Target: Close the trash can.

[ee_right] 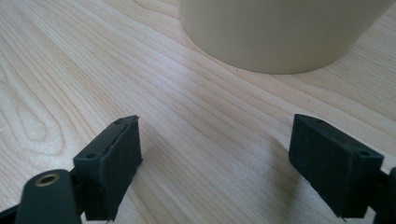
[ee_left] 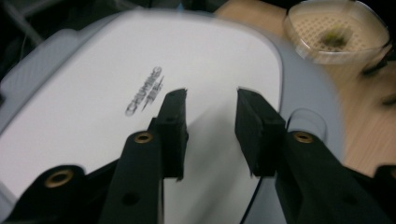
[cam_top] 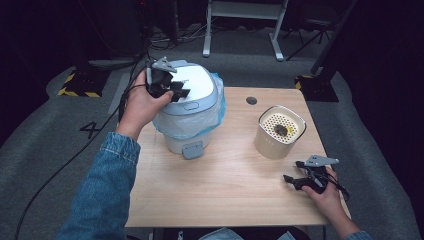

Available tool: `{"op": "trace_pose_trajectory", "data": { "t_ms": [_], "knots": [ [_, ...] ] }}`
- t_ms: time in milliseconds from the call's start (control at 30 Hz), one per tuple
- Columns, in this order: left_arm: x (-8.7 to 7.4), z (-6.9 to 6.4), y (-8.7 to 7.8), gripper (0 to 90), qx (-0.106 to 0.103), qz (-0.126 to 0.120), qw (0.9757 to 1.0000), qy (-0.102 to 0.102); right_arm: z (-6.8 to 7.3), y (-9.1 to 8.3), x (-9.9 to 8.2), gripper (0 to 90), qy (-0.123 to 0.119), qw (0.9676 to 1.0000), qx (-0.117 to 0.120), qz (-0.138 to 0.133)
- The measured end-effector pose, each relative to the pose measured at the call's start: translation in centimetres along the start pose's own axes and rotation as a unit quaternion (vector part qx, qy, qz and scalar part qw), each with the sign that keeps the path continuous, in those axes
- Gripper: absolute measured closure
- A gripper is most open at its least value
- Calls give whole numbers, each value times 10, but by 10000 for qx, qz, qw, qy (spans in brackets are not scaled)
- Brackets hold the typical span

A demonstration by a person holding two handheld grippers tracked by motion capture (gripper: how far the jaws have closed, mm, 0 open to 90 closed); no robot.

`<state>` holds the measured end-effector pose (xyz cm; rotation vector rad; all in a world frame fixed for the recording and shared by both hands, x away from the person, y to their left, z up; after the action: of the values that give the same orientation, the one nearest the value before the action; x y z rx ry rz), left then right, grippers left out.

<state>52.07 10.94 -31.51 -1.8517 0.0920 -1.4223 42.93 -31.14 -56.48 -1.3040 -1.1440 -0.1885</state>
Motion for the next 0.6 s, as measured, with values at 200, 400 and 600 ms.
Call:
{"op": "trace_pose_trajectory", "data": {
  "t_ms": [200,400,600],
  "knots": [
    [1,2,1,518,159,-144,9997,81,0,0,0,174,5,10000,1,3],
    [10,-17,-5,330,-202,-748,9969,119,0,0,0,174,5,10000,1,3],
    [13,-48,-12,286,-338,-870,9951,331,0,0,0,174,13,10000,8,2]
  ]
}}
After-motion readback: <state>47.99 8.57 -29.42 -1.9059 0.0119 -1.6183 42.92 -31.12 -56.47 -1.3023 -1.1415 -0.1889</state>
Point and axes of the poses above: each handheld gripper's, and its own axes: y roughly forward along the jaws, x roughly out of its top, z roughly to its left, the point moved 9 cm from there along y, roughly forward along the jaws, and after that the axes turned 13 degrees about -x, right-handed, at the moved point
